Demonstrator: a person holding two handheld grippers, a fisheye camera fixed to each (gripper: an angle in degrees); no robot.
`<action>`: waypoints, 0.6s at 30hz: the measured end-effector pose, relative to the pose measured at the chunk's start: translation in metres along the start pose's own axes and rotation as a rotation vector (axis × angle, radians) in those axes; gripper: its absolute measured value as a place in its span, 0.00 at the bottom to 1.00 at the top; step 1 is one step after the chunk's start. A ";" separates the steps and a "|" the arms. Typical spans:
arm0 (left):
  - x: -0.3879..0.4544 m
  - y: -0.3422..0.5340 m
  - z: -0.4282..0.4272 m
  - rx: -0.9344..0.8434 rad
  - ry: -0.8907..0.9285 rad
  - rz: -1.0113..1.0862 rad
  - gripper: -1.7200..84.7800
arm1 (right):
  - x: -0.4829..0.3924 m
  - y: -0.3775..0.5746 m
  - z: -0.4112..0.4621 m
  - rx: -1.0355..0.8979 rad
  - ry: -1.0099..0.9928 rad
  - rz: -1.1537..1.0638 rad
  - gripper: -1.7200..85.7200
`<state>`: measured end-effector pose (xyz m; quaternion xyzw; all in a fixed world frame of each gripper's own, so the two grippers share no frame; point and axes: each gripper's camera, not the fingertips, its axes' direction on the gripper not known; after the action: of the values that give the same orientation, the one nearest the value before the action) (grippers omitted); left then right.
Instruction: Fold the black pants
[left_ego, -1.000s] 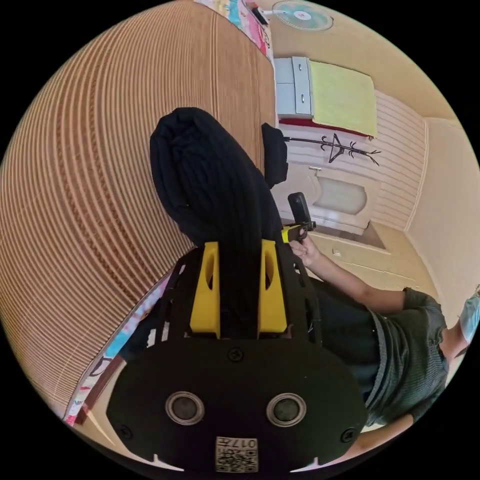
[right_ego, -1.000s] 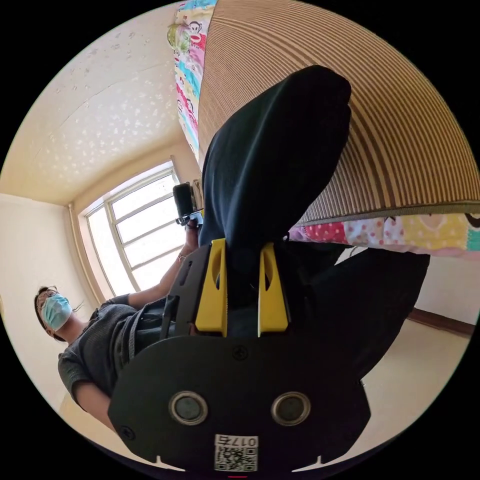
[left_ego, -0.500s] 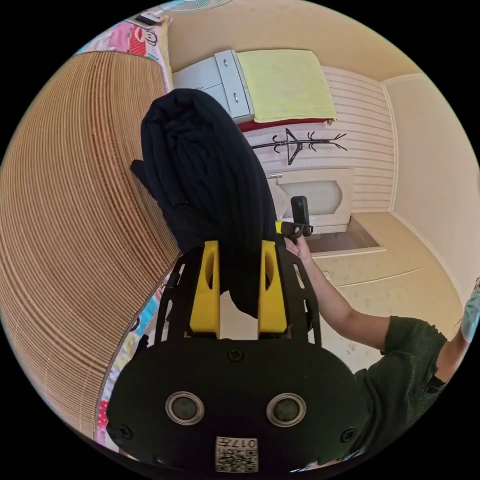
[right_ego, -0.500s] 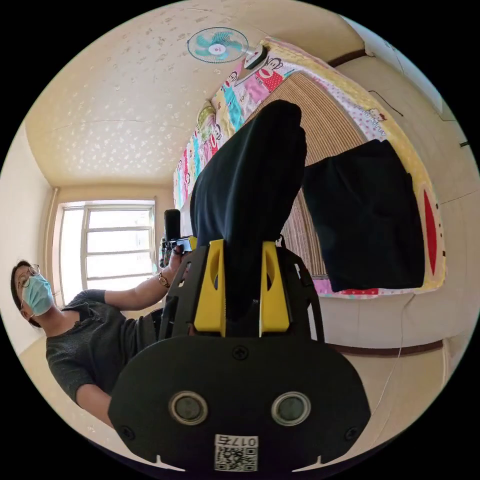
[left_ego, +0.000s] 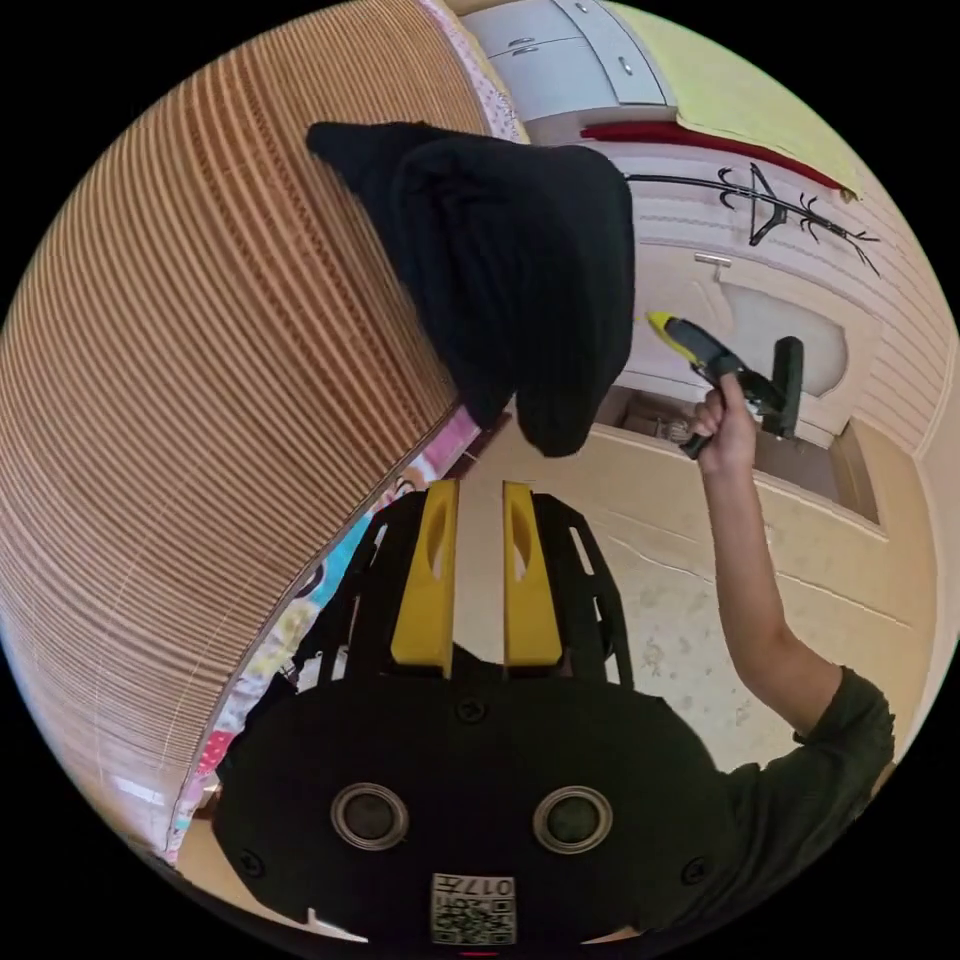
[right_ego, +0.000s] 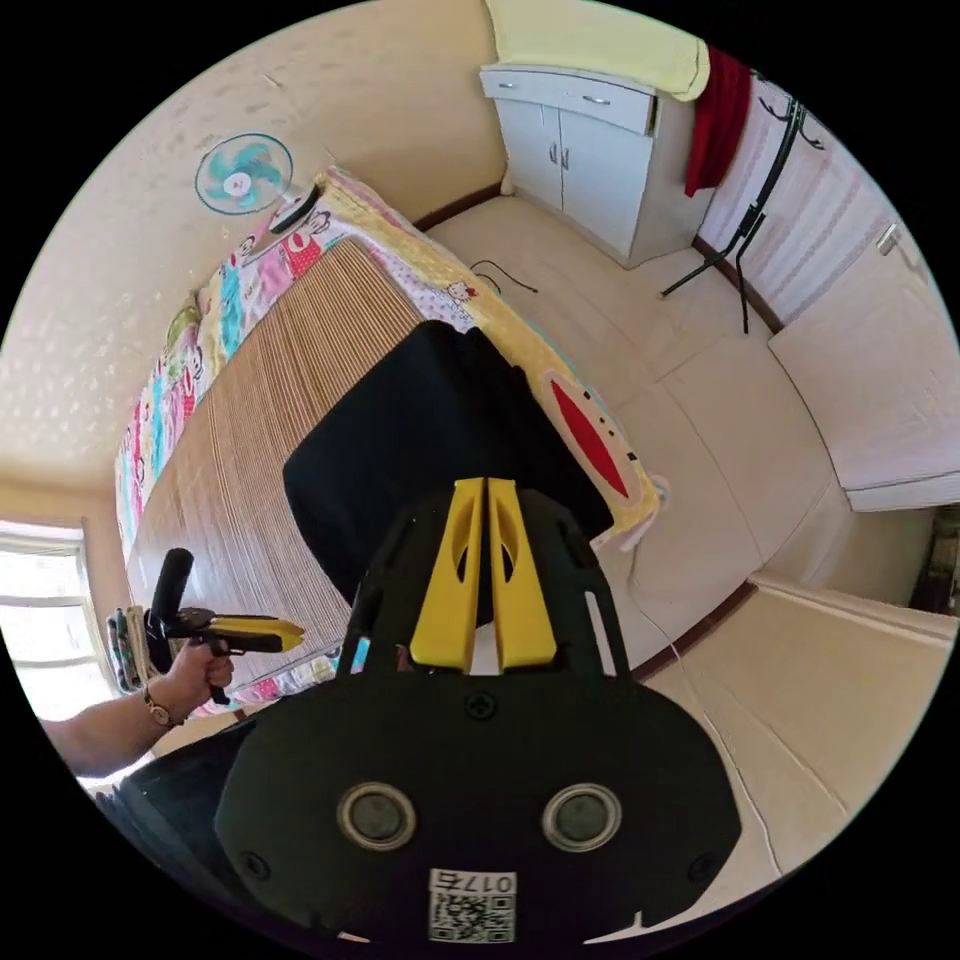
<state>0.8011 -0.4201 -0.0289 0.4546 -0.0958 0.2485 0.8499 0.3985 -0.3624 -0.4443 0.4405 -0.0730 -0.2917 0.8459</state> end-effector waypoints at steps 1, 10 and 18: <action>-0.009 0.008 -0.001 -0.018 -0.018 -0.017 0.11 | -0.015 0.015 0.005 0.025 -0.003 -0.039 0.03; -0.163 0.192 -0.030 -0.402 -0.379 -0.491 0.09 | -0.086 0.081 0.102 -0.159 -0.623 -0.033 0.03; -0.164 0.342 -0.106 0.070 -0.147 -0.667 0.08 | -0.311 0.157 0.164 -0.489 -0.863 -0.445 0.02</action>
<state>0.4790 -0.2298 0.0947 0.5065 0.0055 -0.0734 0.8591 0.1489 -0.2351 -0.1805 0.0758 -0.2484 -0.6266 0.7348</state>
